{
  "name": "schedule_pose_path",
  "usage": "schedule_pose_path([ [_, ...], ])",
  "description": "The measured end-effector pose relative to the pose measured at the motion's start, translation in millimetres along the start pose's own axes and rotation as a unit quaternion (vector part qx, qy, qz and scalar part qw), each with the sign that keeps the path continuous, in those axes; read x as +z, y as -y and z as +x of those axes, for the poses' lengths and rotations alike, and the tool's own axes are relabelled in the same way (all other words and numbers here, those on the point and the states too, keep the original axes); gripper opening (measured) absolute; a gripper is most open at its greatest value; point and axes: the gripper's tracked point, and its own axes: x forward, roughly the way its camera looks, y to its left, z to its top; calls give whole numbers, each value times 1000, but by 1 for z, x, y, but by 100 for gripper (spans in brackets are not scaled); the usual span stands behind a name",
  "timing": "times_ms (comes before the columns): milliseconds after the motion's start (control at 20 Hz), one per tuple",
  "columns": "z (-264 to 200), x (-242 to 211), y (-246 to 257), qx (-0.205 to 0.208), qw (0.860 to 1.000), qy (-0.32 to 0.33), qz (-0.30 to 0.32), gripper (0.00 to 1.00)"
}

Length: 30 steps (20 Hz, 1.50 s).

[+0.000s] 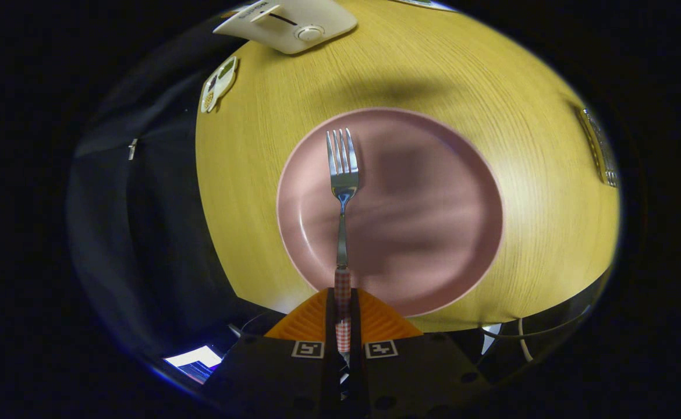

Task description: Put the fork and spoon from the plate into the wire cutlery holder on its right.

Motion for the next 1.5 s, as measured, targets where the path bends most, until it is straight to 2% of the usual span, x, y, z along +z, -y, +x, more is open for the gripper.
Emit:
schedule_pose_path([
  [300,-87,18,15,24,996,51,-72,11],
  [500,-147,37,40,8,988,77,-131,11],
  [700,-196,49,78,-14,983,84,-163,10],
  [900,-231,51,108,-31,982,59,-174,10],
  [1100,-256,58,145,-72,978,20,-196,11],
  [1350,-274,60,194,-146,960,-64,-229,11],
  [1500,-280,59,220,-187,944,-126,-242,10],
])
